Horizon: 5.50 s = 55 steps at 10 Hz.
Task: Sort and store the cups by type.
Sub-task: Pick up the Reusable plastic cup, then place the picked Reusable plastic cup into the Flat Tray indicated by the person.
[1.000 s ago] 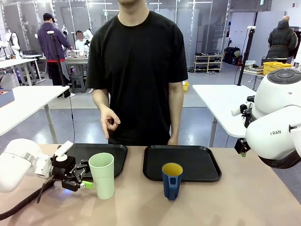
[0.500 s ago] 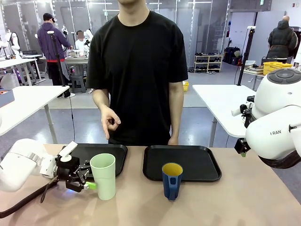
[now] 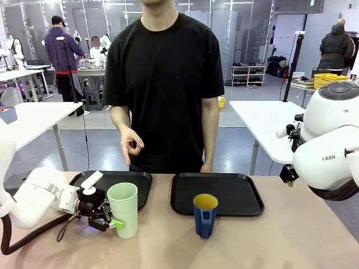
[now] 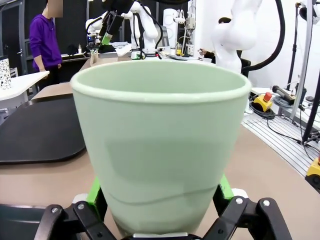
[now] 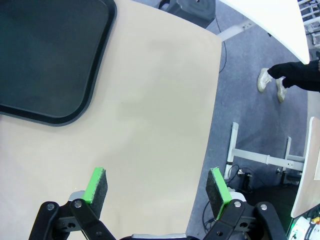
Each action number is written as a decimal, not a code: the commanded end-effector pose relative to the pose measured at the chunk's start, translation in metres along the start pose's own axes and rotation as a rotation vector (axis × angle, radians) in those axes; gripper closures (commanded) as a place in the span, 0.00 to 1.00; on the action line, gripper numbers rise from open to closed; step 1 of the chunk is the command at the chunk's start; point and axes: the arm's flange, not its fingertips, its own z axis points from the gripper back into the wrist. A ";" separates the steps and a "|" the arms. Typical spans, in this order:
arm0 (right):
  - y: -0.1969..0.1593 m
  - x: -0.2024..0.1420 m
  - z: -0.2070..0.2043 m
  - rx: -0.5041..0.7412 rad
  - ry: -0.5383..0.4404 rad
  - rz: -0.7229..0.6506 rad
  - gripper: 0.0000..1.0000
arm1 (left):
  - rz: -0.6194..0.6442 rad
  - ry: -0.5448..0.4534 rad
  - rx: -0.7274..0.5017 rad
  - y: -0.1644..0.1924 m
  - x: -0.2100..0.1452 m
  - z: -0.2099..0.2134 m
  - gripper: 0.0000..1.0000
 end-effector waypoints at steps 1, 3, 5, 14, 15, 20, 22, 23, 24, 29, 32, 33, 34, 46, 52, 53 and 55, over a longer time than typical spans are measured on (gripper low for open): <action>0.000 0.000 -0.001 -0.001 0.000 0.000 0.00 | 0.025 -0.002 0.012 0.014 -0.001 -0.008 0.00; 0.000 0.000 -0.001 -0.001 0.000 0.000 0.00 | 0.009 -0.014 0.002 0.015 -0.003 -0.009 0.00; 0.000 0.000 -0.001 -0.001 0.000 0.000 0.00 | 0.003 -0.013 0.005 0.014 -0.005 -0.006 0.19; 0.000 0.000 -0.001 -0.001 0.000 0.000 0.00 | -0.032 -0.012 0.027 -0.040 0.050 0.035 0.59; 0.000 0.000 -0.001 -0.001 0.000 0.000 0.00 | -0.016 -0.011 0.043 -0.049 0.057 0.048 0.59; 0.000 0.000 -0.001 -0.001 0.000 0.000 0.00 | -0.068 -0.013 0.100 -0.073 0.076 0.082 0.59; 0.000 0.000 -0.001 -0.001 0.000 0.000 0.00 | -0.043 0.000 0.110 -0.066 0.071 0.082 0.59; 0.000 0.000 -0.001 -0.001 0.000 0.000 0.00 | -0.043 0.000 0.110 -0.066 0.071 0.082 0.59; 0.000 0.000 -0.001 -0.001 0.000 0.000 0.00 | -0.043 0.000 0.110 -0.066 0.071 0.082 0.59; 0.000 0.000 -0.001 -0.001 0.000 0.000 0.00 | -0.043 0.000 0.110 -0.066 0.071 0.082 0.59; 0.000 0.000 -0.001 -0.001 0.000 0.000 0.00 | -0.043 0.000 0.110 -0.066 0.071 0.082 0.59; 0.000 0.000 -0.001 -0.001 0.000 0.000 0.00 | -0.043 0.000 0.110 -0.066 0.071 0.082 0.59; 0.000 0.000 -0.001 -0.001 0.000 0.000 0.00 | -0.043 0.000 0.110 -0.066 0.071 0.082 0.59; 0.000 0.000 -0.001 -0.001 0.000 0.000 0.00 | -0.065 0.006 0.144 -0.032 0.077 0.127 0.17; 0.000 0.000 -0.001 -0.001 0.000 0.000 0.00 | -0.107 0.015 0.204 0.048 0.079 0.173 0.17; 0.000 0.000 -0.001 -0.001 0.000 0.000 0.00 | -0.100 0.016 0.212 0.058 0.080 0.175 0.17; 0.000 0.000 -0.001 -0.001 0.000 0.000 0.00 | -0.113 -0.007 0.187 0.070 0.076 0.175 0.17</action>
